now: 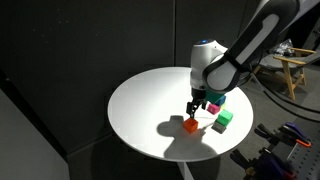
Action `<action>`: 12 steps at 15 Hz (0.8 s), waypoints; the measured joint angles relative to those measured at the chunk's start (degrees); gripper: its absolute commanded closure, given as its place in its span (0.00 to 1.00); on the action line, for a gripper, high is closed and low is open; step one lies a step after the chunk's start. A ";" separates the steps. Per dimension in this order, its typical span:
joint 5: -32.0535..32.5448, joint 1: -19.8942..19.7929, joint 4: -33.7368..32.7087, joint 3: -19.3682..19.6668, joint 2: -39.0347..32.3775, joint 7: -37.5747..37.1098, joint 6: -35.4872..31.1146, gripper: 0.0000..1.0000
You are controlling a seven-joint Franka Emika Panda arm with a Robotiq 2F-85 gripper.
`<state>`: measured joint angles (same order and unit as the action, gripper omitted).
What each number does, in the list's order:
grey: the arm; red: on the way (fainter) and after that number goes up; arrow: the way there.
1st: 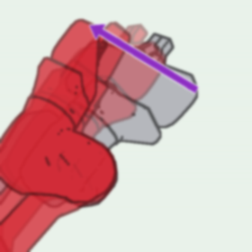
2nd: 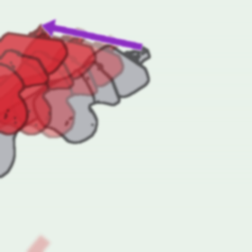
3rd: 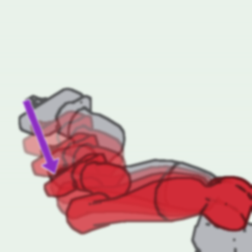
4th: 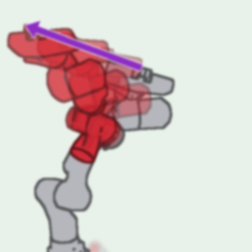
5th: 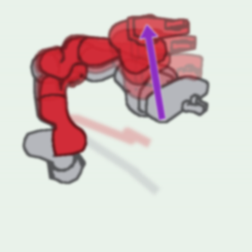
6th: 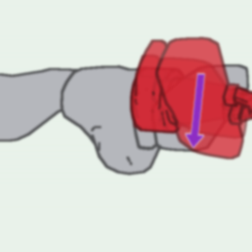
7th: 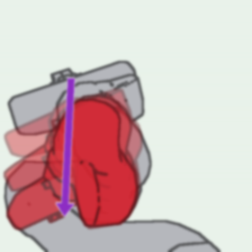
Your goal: Pick up the orange block and put it on the lime green block
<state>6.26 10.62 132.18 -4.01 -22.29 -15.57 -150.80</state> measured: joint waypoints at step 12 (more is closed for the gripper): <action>0.00 0.94 -0.56 1.75 -2.31 -0.71 -0.29 0.00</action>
<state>6.27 11.57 131.62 -2.25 -24.60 -16.28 -151.10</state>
